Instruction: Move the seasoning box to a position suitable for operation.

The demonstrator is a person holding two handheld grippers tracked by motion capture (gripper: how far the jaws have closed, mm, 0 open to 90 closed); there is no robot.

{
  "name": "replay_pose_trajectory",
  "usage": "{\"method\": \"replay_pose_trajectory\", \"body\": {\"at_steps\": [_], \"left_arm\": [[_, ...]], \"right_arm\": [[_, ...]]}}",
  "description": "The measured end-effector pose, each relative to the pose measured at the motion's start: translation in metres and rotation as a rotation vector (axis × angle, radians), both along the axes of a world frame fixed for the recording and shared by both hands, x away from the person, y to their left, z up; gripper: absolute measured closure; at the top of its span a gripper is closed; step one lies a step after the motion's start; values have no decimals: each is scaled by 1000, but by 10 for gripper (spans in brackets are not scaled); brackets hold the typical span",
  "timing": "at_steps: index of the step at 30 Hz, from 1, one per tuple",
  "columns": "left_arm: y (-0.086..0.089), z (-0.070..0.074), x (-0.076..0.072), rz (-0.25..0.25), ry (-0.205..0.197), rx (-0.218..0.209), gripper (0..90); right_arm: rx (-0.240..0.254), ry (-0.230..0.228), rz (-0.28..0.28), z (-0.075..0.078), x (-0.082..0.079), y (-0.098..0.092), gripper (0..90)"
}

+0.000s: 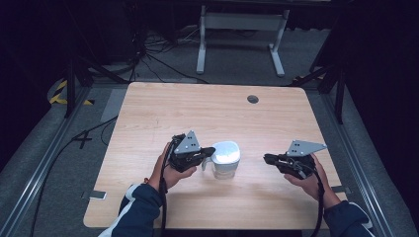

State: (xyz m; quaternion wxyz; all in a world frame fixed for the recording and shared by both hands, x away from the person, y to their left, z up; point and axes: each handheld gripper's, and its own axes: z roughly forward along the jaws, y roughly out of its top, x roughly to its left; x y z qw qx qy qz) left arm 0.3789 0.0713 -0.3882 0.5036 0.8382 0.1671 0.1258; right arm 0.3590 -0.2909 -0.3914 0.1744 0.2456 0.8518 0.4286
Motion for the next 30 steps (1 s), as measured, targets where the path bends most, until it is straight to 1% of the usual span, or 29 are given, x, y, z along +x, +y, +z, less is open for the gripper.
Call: {"method": "replay_pose_trajectory", "body": {"at_steps": [3,4,6,9,10,11,12,13,16,17,20,21,22,23,24,25,26,29,30], "left_arm": [[1,0,1,-1,-6,4,898],[1,0,1,0,-6,2,897],[0,-1,0,0,-2,-4,898],[1,0,0,-2,-3,-2,898],[1,0,0,-2,-3,-2,898],[1,-1,1,-5,1,-9,898],[1,-1,1,-5,1,-9,898],[1,-1,0,-2,11,-17,898],[1,-1,0,-3,2,-12,898],[1,-1,0,-5,3,-12,898],[1,-2,0,-3,11,-18,898],[1,-2,0,-3,10,-17,898],[1,-2,0,-4,10,-17,898],[1,-2,0,-3,10,-18,897],[1,-2,0,-3,10,-18,897],[1,-2,0,-3,9,-17,898],[1,-2,0,-3,9,-17,897],[2,-2,0,-4,11,-19,897],[3,-2,1,-7,4,-14,897]], "right_arm": [[-12,-4,34,4,3,15,880],[-19,-2,46,5,4,23,884],[-22,-2,52,5,5,26,887],[-50,-3,80,8,7,41,892],[-50,-3,80,8,7,41,892],[-63,-7,88,9,8,46,892],[-63,-7,88,9,8,46,892],[-66,-8,94,9,8,48,892],[-88,-6,106,10,7,54,893],[-92,3,108,10,7,56,892],[-95,-3,109,10,7,57,893],[-85,4,116,12,7,58,893],[-85,4,116,12,7,58,893],[-94,-4,121,14,7,60,893],[-94,-4,121,14,7,60,893],[-103,-4,134,15,6,63,893],[-108,-6,132,15,6,64,893],[-109,-4,137,16,6,65,893],[-112,-4,138,16,6,66,893]]}}
